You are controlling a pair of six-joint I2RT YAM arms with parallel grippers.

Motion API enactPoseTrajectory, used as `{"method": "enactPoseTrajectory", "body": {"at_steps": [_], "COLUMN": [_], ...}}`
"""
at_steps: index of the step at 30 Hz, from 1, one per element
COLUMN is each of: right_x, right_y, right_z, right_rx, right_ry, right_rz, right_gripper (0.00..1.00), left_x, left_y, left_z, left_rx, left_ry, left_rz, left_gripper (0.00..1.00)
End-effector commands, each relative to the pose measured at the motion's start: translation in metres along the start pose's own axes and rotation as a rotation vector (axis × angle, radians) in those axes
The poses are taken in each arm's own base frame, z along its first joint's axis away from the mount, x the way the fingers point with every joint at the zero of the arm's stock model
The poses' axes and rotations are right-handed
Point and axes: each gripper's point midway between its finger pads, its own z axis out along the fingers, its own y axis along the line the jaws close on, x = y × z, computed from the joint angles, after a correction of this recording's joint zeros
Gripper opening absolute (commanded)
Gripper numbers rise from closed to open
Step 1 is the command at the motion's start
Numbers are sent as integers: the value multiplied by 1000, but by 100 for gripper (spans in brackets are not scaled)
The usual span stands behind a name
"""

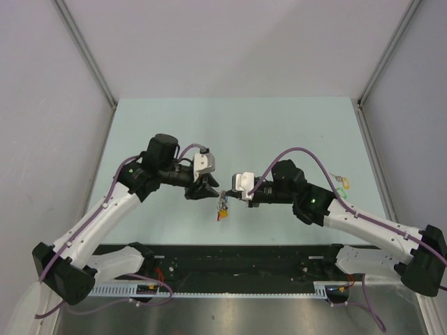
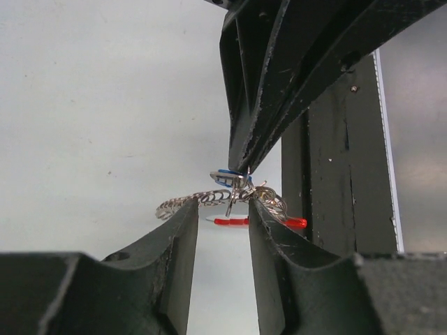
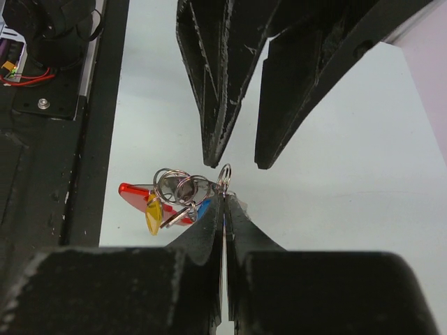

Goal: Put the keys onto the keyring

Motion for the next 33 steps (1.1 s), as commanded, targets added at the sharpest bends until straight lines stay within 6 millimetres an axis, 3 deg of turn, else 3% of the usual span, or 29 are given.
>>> {"method": "enactPoseTrajectory", "body": {"at_steps": [1, 11, 12, 14, 21, 22, 23, 25, 27, 33], "right_x": [-43, -43, -43, -41, -34, -32, -31, -29, -29, -29], "right_y": [-13, -12, -12, -12, -17, -19, -20, -21, -21, -19], "right_z": [-6, -5, -5, -5, -11, -12, -12, -13, -13, -10], "right_rx": [25, 21, 21, 23, 48, 58, 60, 66, 67, 55], "right_ry": [-104, -102, -102, -96, -63, -55, -49, -48, -47, -57], "right_rz": [-67, -65, -65, -64, -56, -55, -51, -52, -52, -48], "right_gripper": [0, 0, 0, 0, 0, 0, 0, 0, 0, 0], "left_x": [-11, -7, -6, -6, -17, -36, -30, -47, -39, -44], "left_y": [-11, -14, -14, -14, 0, 9, 10, 21, 27, 32], "left_z": [2, 11, 12, 11, 1, -9, -9, -22, -24, -26], "left_rx": [85, 121, 123, 121, -20, -79, -93, -172, -219, -257], "left_ry": [-18, 12, 16, 16, -59, -143, -168, -274, -291, -355], "left_rz": [54, 29, 26, 27, 19, 27, -9, -27, -61, -145], "left_gripper": [39, 23, 19, 1, 0, 0, 0, 0, 1, 0]}}
